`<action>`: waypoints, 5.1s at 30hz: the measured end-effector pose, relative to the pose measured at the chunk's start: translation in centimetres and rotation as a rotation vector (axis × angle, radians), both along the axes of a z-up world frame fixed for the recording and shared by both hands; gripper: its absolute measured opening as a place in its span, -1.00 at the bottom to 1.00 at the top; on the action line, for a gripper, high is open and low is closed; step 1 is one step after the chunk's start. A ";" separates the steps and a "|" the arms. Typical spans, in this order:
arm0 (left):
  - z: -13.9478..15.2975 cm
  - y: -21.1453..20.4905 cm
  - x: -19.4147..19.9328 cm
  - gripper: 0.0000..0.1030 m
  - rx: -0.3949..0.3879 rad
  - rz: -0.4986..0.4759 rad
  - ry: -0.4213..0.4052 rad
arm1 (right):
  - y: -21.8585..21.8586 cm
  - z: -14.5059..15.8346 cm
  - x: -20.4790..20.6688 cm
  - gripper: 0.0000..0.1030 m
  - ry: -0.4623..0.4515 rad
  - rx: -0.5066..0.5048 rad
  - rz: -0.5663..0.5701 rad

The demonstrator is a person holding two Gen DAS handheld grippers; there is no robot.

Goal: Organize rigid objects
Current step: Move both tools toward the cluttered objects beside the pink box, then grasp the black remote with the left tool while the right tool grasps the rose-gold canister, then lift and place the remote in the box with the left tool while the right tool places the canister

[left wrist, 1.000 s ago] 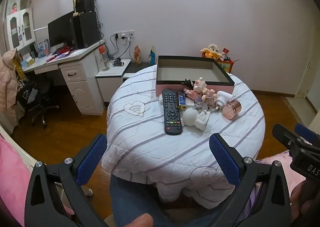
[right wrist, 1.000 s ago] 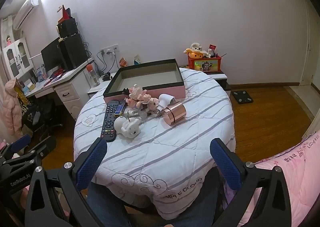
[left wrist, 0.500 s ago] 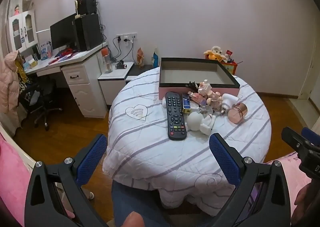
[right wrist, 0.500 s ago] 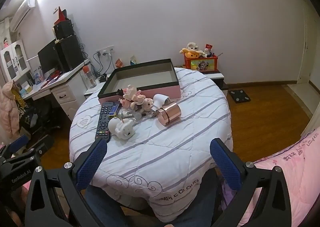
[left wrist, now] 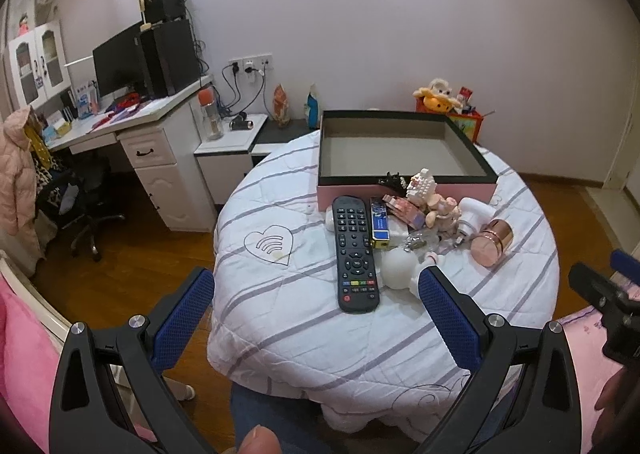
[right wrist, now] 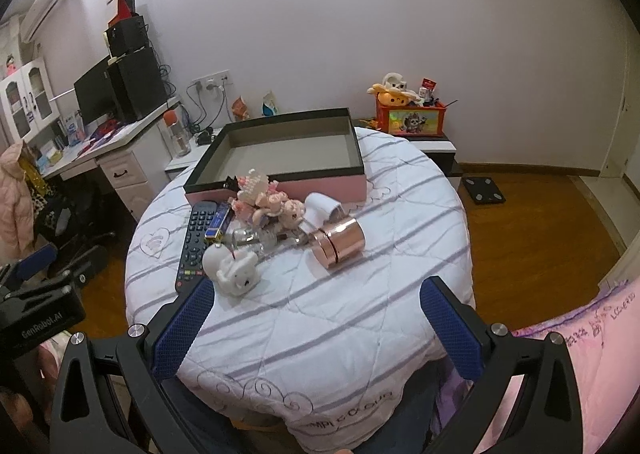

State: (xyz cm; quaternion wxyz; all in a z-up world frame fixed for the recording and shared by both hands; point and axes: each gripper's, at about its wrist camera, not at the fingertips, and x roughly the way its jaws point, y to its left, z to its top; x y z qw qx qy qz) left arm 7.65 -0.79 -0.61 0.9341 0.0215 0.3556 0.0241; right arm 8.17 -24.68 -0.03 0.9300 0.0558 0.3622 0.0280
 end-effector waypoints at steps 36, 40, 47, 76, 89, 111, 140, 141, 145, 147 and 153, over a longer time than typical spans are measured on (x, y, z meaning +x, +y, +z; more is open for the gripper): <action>-1.8 1.1 7.9 1.00 -0.058 -0.026 0.096 | 0.1 -2.7 8.5 1.00 0.121 0.003 0.018; -1.8 0.8 8.1 1.00 -0.059 -0.035 0.093 | 0.0 -2.7 8.8 1.00 0.121 -0.004 0.018; -2.3 0.8 8.6 1.00 -0.073 -0.038 0.104 | -0.3 -2.9 8.9 1.00 0.120 -0.004 0.009; -11.3 0.8 13.4 1.00 -0.081 -0.039 0.308 | -0.6 -6.6 12.0 1.00 0.216 -0.035 -0.024; -13.3 0.7 15.6 1.00 -0.117 -0.062 0.342 | -0.1 -9.0 14.0 0.98 0.258 -0.062 -0.028; -12.6 1.7 13.8 -0.05 -0.122 -0.086 0.277 | -1.8 -10.7 13.0 0.33 0.263 0.034 0.003; -1.2 2.6 13.9 -0.15 -0.182 -0.157 0.059 | 0.0 -1.8 14.9 0.33 0.081 0.014 0.122; -0.4 2.4 14.7 -0.15 -0.179 -0.166 0.045 | 0.2 -0.8 15.7 0.33 0.059 0.001 0.132; 1.3 1.4 18.3 -0.15 -0.163 -0.169 0.020 | 1.0 1.8 19.2 0.33 0.008 -0.036 0.156; 1.6 0.8 20.5 -0.15 -0.172 -0.171 0.021 | 1.4 2.3 21.5 0.33 0.003 -0.041 0.167; -0.6 -1.1 27.7 -0.15 -0.197 -0.180 0.101 | 2.0 -0.7 29.6 0.33 0.100 -0.031 0.184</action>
